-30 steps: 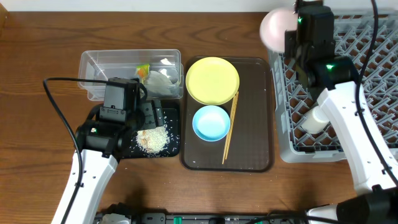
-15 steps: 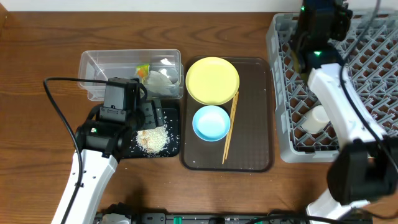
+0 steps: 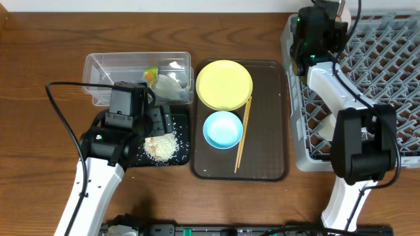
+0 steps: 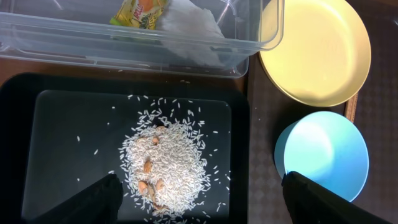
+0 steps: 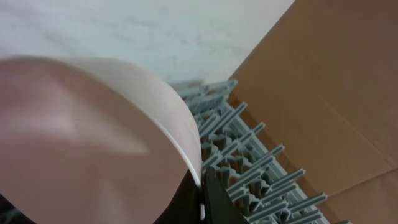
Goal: Sort waste into correct bins and load items into the dishwasher rack
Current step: 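Lift the pink bowl and set it upright in the rack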
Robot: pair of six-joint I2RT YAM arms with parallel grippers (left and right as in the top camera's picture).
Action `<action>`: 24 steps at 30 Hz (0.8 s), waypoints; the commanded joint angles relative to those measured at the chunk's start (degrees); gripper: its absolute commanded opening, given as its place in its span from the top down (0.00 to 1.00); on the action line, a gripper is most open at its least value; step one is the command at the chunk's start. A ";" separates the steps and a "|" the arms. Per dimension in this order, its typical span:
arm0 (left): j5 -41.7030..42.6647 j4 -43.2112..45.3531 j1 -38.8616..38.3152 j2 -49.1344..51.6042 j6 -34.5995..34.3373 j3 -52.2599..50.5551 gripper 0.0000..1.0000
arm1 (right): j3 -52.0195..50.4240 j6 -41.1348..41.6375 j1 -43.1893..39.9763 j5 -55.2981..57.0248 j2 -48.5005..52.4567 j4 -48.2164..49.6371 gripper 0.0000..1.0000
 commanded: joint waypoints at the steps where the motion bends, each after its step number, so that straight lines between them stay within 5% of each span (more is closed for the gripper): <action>1: -0.70 -0.15 0.17 0.02 0.13 0.24 0.15 | 0.11 -0.55 -0.48 2.34 1.09 -1.05 0.98; 24: -0.70 -0.17 0.17 0.00 0.15 0.24 0.15 | 0.11 5.07 4.11 -5.88 0.44 -18.32 0.98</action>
